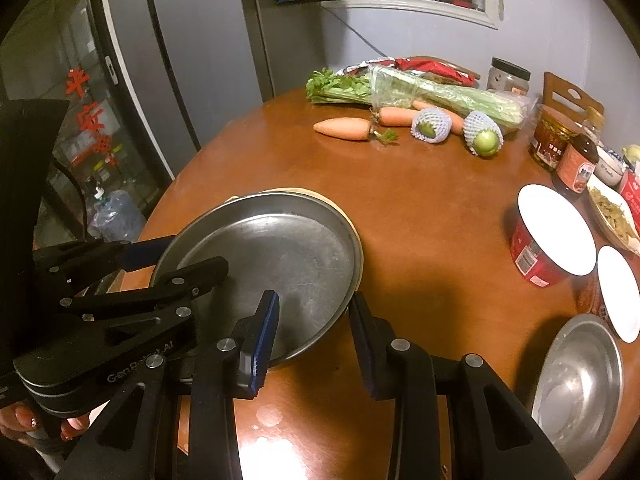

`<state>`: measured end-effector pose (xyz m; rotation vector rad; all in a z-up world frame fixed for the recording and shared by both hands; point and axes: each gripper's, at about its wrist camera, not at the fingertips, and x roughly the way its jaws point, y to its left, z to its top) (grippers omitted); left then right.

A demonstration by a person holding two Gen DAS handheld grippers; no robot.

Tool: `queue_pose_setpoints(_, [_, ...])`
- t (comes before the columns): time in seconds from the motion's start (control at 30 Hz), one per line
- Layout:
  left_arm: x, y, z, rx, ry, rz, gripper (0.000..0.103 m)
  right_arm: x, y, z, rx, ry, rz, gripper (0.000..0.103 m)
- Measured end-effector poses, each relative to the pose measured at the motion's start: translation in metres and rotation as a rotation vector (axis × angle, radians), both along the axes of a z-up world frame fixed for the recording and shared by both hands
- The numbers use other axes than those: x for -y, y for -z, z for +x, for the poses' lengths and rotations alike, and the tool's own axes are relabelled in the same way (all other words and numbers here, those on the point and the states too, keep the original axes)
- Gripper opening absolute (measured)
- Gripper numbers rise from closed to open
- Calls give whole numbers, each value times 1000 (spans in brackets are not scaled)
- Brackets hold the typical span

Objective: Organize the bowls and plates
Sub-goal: 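Lift the grey pan with the left gripper and carry it over the plate stack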

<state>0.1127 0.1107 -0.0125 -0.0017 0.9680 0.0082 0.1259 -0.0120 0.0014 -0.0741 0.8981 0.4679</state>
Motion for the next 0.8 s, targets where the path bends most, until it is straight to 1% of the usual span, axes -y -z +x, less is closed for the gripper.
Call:
queue_pose_setpoints(0.3, [8, 1, 4, -9, -8, 46, 45, -2, 5, 3, 1, 3, -17, 38])
queue_pose_setpoints(0.4, [7, 1, 3, -7, -5, 26, 45, 0, 7, 4, 2, 5, -16, 38])
queue_pose_setpoints(0.5, [7, 2, 4, -9, -4, 29, 45, 0, 7, 4, 14, 8, -27, 38])
queue_pose_setpoints(0.67, [7, 4, 7, -12, -8, 28, 45, 0, 10, 7, -1, 0, -22, 38])
queue_pose_setpoints(0.8, [2, 2, 6, 0, -9, 0, 45, 0, 11, 8, -8, -5, -14, 38])
